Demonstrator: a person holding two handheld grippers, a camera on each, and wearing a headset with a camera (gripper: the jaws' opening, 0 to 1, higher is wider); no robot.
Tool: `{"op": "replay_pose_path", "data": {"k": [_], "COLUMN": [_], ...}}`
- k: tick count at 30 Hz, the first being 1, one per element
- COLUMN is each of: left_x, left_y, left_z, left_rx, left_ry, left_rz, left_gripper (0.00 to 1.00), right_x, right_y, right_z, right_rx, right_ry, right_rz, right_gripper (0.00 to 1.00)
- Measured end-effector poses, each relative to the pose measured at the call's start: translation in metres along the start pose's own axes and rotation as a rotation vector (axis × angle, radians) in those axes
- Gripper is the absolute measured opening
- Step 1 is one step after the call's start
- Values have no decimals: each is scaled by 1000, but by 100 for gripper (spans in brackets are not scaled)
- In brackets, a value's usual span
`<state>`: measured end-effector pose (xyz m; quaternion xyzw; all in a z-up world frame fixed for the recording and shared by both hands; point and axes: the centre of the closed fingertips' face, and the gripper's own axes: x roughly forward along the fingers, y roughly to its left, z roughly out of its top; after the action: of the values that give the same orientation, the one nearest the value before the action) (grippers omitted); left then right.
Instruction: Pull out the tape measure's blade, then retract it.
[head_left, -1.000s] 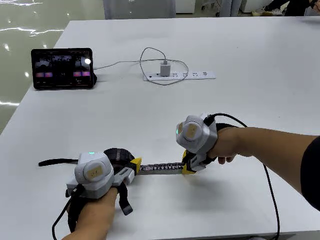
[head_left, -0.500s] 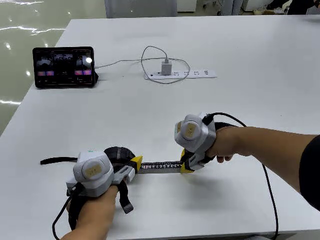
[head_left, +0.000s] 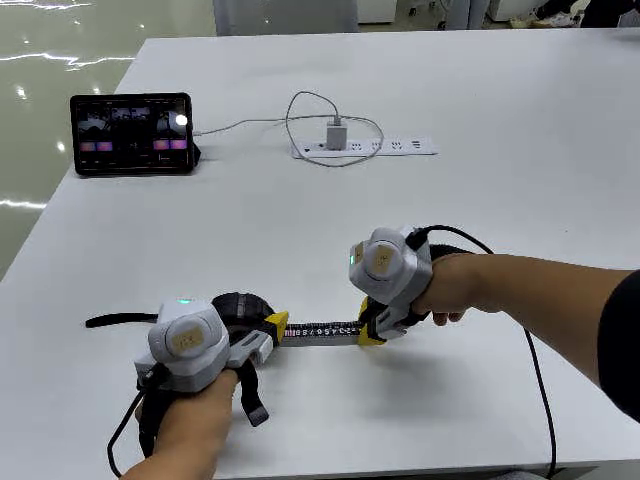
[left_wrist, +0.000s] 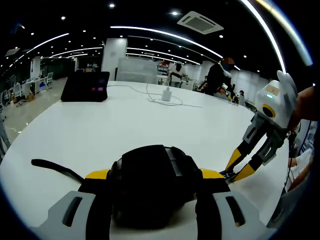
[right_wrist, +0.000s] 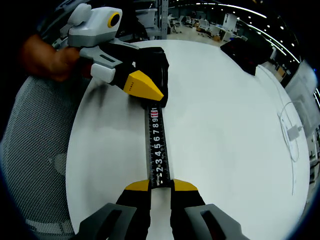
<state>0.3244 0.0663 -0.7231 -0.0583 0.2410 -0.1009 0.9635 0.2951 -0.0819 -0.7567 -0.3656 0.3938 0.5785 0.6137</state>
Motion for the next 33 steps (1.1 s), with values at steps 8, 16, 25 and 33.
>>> {"op": "replay_pose_path", "data": {"k": [8, 16, 25, 33], "left_x": [0, 0, 0, 0], "left_y": [0, 0, 0, -1], "left_z": [0, 0, 0, 0], "left_rx": [-2, 0, 0, 1], "left_ry": [0, 1, 5, 8], "left_rz": [-2, -3, -7, -12], "left_gripper": [64, 64, 64, 64], "right_x": [1, 2, 3, 3], "right_y": [0, 0, 0, 1], "right_z": [3, 5, 8, 11], "right_rx": [1, 14, 4, -4], "right_ry": [-4, -11, -12, -14], "right_rz": [0, -2, 4, 8], "right_gripper": [11, 11, 11, 11]}}
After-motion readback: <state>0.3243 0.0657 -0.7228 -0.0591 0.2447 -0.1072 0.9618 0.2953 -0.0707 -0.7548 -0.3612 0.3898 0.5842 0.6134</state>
